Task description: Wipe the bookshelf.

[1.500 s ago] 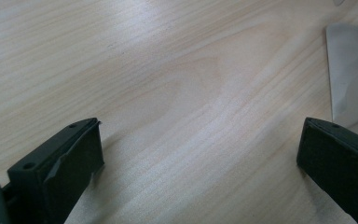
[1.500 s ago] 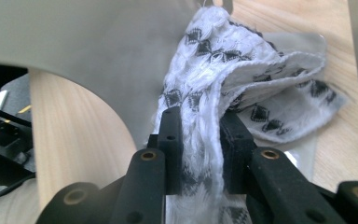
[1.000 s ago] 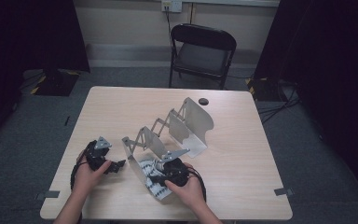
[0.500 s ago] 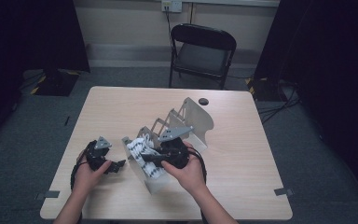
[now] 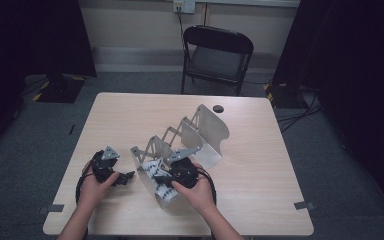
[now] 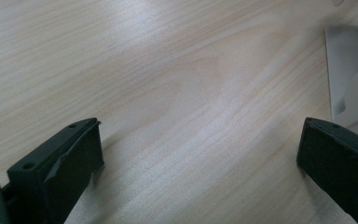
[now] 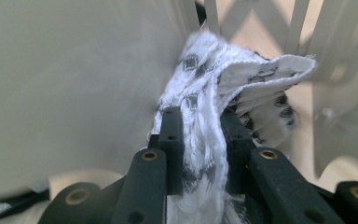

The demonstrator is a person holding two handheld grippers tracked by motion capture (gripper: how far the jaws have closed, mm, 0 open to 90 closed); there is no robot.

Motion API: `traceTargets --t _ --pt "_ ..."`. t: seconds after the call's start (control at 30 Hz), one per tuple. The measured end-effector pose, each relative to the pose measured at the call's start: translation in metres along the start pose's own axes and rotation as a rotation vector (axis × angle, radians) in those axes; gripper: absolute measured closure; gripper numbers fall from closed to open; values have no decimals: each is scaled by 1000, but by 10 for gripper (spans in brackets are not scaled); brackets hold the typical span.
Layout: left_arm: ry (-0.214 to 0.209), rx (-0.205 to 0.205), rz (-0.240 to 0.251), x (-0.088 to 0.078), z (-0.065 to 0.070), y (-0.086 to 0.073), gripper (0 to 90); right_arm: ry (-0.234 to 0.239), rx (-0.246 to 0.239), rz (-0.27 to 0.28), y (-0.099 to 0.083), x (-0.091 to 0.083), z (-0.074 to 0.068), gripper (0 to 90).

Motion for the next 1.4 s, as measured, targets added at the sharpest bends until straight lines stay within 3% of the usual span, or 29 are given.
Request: traceTargets --t 0.23,0.37,0.57,0.8,0.9,0.97,1.13,1.4 --pt "0 1 0 0 0 0 0 -24 5 -55 -22 16 6 717" --pt "0 0 0 0 0 0 0 -69 -3 -77 -30 19 5 633" --pt "0 0 0 0 0 0 0 -111 28 -45 -31 12 7 434" --pt "0 1 0 0 0 0 0 -161 7 -66 -40 20 2 330" --pt "0 1 0 0 0 0 0 -177 -7 -65 -43 25 3 377" --pt "0 1 0 0 0 0 0 -173 -27 -78 -43 23 3 560" --pt "0 1 0 0 0 0 0 -144 -9 -111 -41 22 0 738" --pt "1 1 0 0 0 0 0 -113 -15 -94 -34 15 -5 785"
Point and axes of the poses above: each handheld gripper's, and its own axes: x roughly forward along the jaws, y roughly out of its top, z roughly to its right, the point moved 3 cm from there along x, roughly forward along the jaws, and after that the axes turned 2 degrees about -z, right-handed, at the moved point
